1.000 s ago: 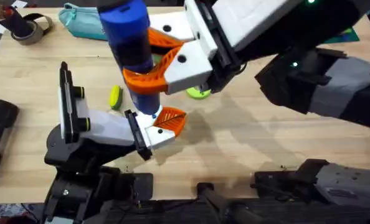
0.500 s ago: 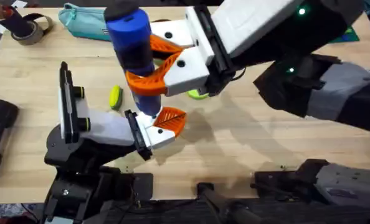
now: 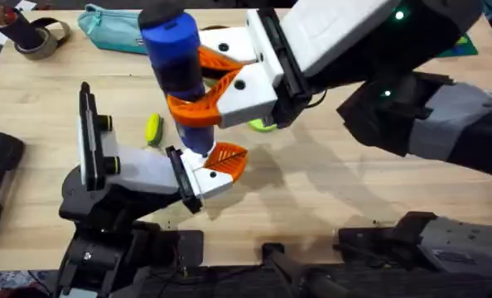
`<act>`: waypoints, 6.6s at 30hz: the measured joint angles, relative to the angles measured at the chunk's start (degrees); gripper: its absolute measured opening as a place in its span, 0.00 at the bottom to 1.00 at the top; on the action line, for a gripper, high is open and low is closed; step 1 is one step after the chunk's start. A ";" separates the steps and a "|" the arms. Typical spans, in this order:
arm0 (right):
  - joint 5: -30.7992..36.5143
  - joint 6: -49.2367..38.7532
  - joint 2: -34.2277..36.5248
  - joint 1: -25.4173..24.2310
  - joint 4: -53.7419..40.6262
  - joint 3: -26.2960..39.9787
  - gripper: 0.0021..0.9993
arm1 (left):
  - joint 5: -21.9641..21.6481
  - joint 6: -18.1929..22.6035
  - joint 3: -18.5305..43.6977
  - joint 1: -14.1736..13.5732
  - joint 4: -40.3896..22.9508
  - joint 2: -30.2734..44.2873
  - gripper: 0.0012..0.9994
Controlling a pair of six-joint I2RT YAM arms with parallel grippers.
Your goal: Pick up the gripper from the table and insert it into the empty holder that is missing its gripper. Then pick up a screw, insert it into the mounting hole, and use the screwdriver to tighten it. Finally, clean up the table by picking up the vegetable and placing it into the bucket.
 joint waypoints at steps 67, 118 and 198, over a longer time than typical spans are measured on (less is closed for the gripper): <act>-10.21 4.70 2.12 -4.40 -9.62 17.07 0.03 | 0.00 0.02 0.00 0.00 -0.04 0.00 0.01; -4.27 1.06 1.99 -0.79 -5.33 4.74 0.03 | 0.00 0.00 0.00 0.00 -0.04 0.00 0.01; -4.11 0.07 3.66 -0.01 -4.32 4.24 0.03 | 0.00 0.01 0.02 0.00 -0.04 0.00 0.01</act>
